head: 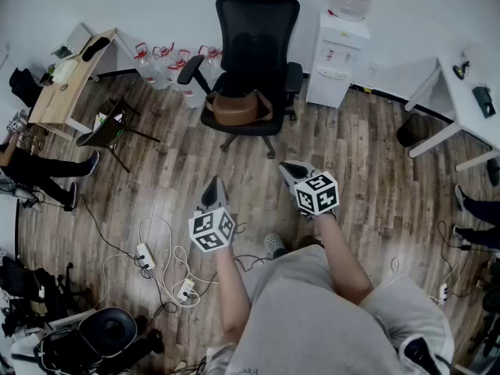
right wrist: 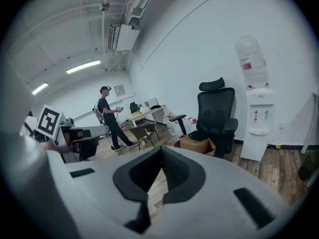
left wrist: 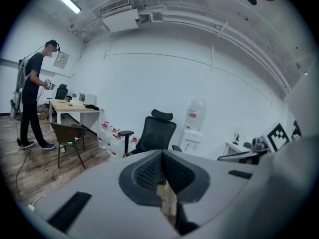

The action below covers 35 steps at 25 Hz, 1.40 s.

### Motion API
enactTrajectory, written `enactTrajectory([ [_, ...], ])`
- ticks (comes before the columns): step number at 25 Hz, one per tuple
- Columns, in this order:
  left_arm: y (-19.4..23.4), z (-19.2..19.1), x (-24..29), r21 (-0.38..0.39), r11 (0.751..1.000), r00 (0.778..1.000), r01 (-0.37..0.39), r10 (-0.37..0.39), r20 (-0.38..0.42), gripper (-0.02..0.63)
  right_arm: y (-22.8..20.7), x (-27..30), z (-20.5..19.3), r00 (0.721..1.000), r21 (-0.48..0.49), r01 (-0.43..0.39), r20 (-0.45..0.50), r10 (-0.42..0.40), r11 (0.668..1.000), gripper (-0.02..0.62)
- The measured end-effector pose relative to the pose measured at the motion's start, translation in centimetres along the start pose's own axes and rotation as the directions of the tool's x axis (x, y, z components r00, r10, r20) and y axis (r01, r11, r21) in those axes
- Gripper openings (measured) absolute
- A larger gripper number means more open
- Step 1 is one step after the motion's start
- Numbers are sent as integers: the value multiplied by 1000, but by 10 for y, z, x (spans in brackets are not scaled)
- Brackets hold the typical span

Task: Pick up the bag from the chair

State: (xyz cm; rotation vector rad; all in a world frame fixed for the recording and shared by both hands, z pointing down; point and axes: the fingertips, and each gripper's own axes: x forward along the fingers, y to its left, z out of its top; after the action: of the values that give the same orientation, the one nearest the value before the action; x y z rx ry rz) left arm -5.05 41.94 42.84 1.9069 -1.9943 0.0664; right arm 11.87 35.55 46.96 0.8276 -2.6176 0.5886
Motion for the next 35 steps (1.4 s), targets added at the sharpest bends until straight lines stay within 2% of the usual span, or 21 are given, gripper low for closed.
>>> enactTrajectory([
  [7,-1,4,-2,13,1000,1000,18,-18,6,5,4,-1,2,1000,-13,0,6,0,1000,-2],
  [13,-5,12,0,6,998,998,57,-57,29,6,-13,-2,4,994,-60,110,-19,-111,992,0],
  [17,-4,14,2,3,999,998,52,-52,42,14,-15,-5,10,994,-30,105,10,-104,994,68],
  [22,1,12,7,-8,999,998,32,-32,46,72,-16,-4,10,997,-20,82,10,-82,996,97],
  [28,-4,3,33,10,999,999,43,-43,2,167,-22,11,10,1000,-23,12,-16,-12,1000,249],
  [32,1,7,59,-8,997,997,72,-72,-17,271,-29,34,21,999,13,-40,-2,40,999,301],
  [35,3,14,80,-18,996,996,88,-88,-16,303,-43,48,39,998,30,-47,31,46,998,325],
])
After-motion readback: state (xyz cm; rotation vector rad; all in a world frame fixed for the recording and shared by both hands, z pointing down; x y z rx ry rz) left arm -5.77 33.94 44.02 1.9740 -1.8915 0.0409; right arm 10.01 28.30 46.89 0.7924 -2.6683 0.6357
